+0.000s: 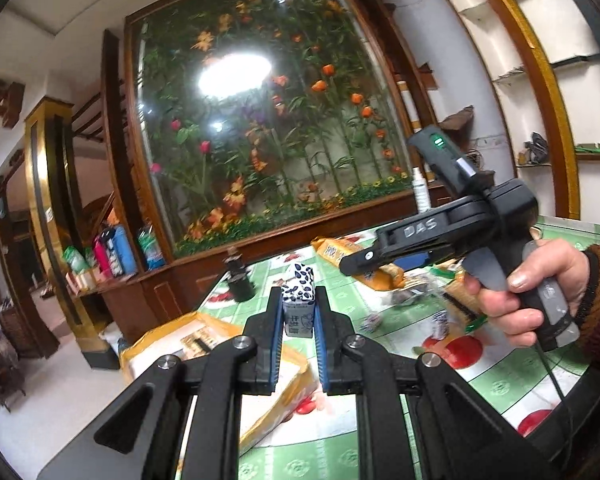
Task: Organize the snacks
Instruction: 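Place the orange biscuit packet in the tray with the right gripper while the left carries the candy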
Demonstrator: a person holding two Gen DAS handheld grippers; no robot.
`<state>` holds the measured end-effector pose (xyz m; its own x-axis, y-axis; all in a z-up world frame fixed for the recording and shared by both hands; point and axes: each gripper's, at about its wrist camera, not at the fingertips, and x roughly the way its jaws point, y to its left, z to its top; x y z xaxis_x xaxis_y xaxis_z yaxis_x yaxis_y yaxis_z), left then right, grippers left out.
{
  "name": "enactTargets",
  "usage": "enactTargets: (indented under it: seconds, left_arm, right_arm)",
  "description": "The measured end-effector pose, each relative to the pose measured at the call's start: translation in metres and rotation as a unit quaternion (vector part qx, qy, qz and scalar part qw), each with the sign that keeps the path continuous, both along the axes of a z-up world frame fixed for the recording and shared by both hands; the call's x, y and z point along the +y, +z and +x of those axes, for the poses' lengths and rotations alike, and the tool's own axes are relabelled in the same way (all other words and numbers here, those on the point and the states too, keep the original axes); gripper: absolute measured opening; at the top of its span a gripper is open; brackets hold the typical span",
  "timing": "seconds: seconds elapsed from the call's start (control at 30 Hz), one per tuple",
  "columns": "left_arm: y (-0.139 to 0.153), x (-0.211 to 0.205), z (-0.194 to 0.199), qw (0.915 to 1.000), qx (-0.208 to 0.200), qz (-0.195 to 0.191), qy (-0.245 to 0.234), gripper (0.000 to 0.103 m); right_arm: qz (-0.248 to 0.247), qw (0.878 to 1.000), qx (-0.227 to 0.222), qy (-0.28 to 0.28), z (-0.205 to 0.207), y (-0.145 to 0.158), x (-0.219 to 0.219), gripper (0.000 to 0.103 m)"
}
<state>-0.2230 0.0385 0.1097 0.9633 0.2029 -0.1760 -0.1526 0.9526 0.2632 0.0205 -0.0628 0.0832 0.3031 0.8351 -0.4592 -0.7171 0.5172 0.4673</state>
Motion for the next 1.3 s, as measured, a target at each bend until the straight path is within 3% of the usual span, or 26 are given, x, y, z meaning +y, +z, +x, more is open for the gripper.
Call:
enactTargets:
  seconds: [0.2,0.33,0.4,0.63,0.9,1.3]
  left_arm:
    - [-0.012,0.057,0.006,0.9938,0.035,-0.094,0.047,0.014]
    - [-0.023,0.103,0.015,0.9783,0.063,-0.181,0.079,0.014]
    - [-0.028,0.117,0.020,0.9716,0.072,-0.205,0.093,0.014]
    - [-0.039,0.143,0.032,0.9580,0.087,-0.250,0.110,0.014]
    - [-0.058,0.173,0.044,0.9361,0.110,-0.310,0.126,0.014]
    - [-0.069,0.198,0.055,0.9138,0.129,-0.358,0.142,0.014]
  right_arm:
    - [0.002,0.999,0.020,0.049,-0.020,0.001,0.044,0.078]
    - [-0.022,0.996,0.023,0.077,-0.036,0.000,0.092,0.078]
    - [-0.037,0.995,0.020,0.085,-0.041,-0.002,0.117,0.078]
    - [-0.091,0.991,0.030,0.091,-0.037,-0.029,0.171,0.078]
    - [-0.113,0.988,0.027,0.098,-0.033,-0.047,0.189,0.078]
    - [-0.128,0.987,0.000,0.096,-0.035,-0.053,0.202,0.079]
